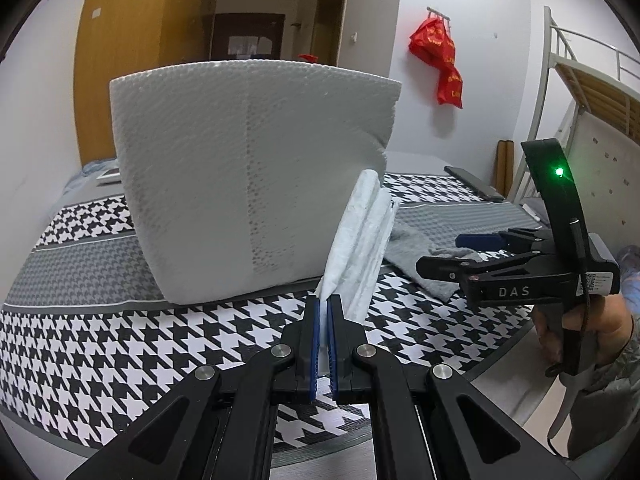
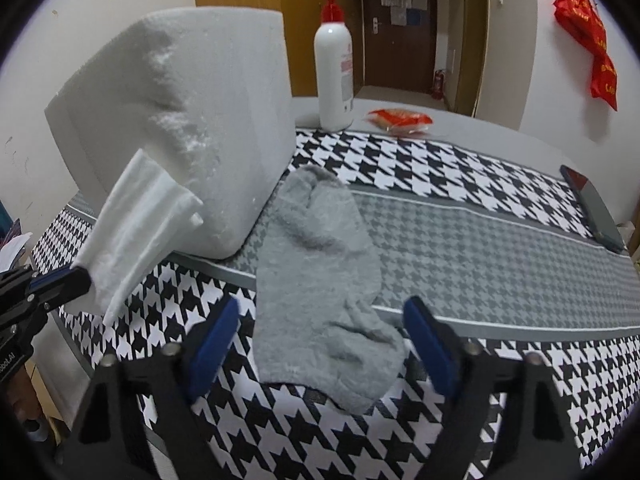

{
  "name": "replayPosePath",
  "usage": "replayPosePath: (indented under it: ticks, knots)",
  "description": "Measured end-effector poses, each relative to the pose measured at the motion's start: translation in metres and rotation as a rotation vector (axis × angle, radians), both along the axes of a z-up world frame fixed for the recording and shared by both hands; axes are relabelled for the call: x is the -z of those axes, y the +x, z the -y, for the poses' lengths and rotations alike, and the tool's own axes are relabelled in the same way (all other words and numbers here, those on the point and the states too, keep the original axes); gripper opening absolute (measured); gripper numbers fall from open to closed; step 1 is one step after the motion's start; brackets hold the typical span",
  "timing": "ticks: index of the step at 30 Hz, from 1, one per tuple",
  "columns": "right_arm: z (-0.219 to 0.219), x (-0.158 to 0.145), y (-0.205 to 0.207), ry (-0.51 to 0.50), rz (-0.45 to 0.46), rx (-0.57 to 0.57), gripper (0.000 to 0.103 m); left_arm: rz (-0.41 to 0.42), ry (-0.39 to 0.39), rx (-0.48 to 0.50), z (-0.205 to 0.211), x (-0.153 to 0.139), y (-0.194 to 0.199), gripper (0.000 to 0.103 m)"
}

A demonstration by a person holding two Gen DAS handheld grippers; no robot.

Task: Organize soft objects
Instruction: 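Hold the white cloth in the left tool while the right tool grasps the grey sock, then lift the grey sock with the right tool while the left tool holds the cloth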

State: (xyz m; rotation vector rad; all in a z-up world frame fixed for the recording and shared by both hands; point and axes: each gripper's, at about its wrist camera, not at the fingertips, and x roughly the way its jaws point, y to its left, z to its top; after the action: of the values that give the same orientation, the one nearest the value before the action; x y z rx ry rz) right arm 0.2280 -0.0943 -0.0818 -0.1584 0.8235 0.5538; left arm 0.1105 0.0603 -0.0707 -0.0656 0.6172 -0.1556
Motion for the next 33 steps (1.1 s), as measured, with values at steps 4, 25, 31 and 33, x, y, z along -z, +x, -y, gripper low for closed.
replayPosePath:
  ticks: [4,25,31,33]
  knots:
    - [-0.005,0.004,0.002,-0.022,-0.020,-0.009,0.079,-0.001,0.001,0.003,0.000,-0.005,0.001,0.004]
    - [0.016,0.004,0.011,-0.008,-0.042,0.042,0.015,0.005,0.006,0.007,0.003,-0.020,-0.006,0.004]
    - [0.024,-0.007,0.001,0.061,-0.032,0.033,0.015,0.010,0.010,0.003,0.003,-0.025,-0.011,0.004]
    - [0.026,-0.014,-0.004,0.079,-0.013,0.030,0.015,0.010,0.011,0.003,0.004,-0.027,-0.013,0.004]
